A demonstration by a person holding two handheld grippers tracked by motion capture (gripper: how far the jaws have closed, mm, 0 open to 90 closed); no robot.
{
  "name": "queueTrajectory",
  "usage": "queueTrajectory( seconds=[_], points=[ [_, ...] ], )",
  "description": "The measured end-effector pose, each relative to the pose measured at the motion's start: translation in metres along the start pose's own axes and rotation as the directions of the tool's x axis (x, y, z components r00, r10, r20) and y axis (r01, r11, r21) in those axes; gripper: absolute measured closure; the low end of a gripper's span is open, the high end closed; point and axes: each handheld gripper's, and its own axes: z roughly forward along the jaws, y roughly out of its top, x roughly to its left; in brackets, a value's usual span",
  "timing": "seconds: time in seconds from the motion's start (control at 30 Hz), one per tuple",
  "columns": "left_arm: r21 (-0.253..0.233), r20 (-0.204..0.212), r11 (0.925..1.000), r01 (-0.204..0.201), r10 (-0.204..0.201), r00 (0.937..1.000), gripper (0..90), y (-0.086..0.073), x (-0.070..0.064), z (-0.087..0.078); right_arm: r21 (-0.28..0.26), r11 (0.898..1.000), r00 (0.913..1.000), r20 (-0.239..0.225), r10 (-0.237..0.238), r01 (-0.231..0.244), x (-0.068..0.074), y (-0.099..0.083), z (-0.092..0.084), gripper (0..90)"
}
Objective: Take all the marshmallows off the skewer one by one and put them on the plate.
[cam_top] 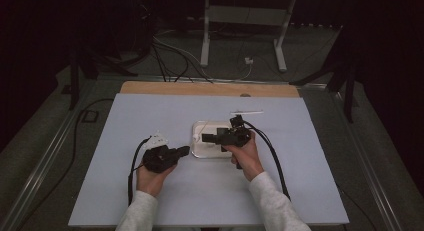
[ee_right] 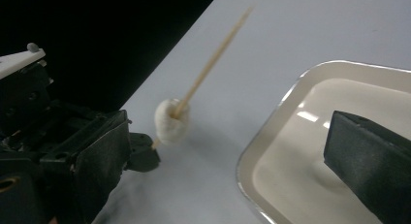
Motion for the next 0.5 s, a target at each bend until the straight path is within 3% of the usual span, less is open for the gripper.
queueTrajectory(
  seconds=[0.3, 0.5],
  points=[
    [-0.011, 0.014, 0.9999, 0.002, -0.002, 0.9999, 90.0, 0.001, -0.003, 0.002, 0.02, 1.0, 0.998, -0.059, 0.023, -0.022, 0.007, -0.001, 0.008, 16.9],
    [-0.026, 0.02, 0.9996, 0.01, -0.009, 0.9997, 90.0, 0.001, -0.004, 0.003, 0.037, 0.999, 0.9927, -0.114, 0.038, -0.034, 0.008, -0.002, 0.012, 33.8]
  ],
)
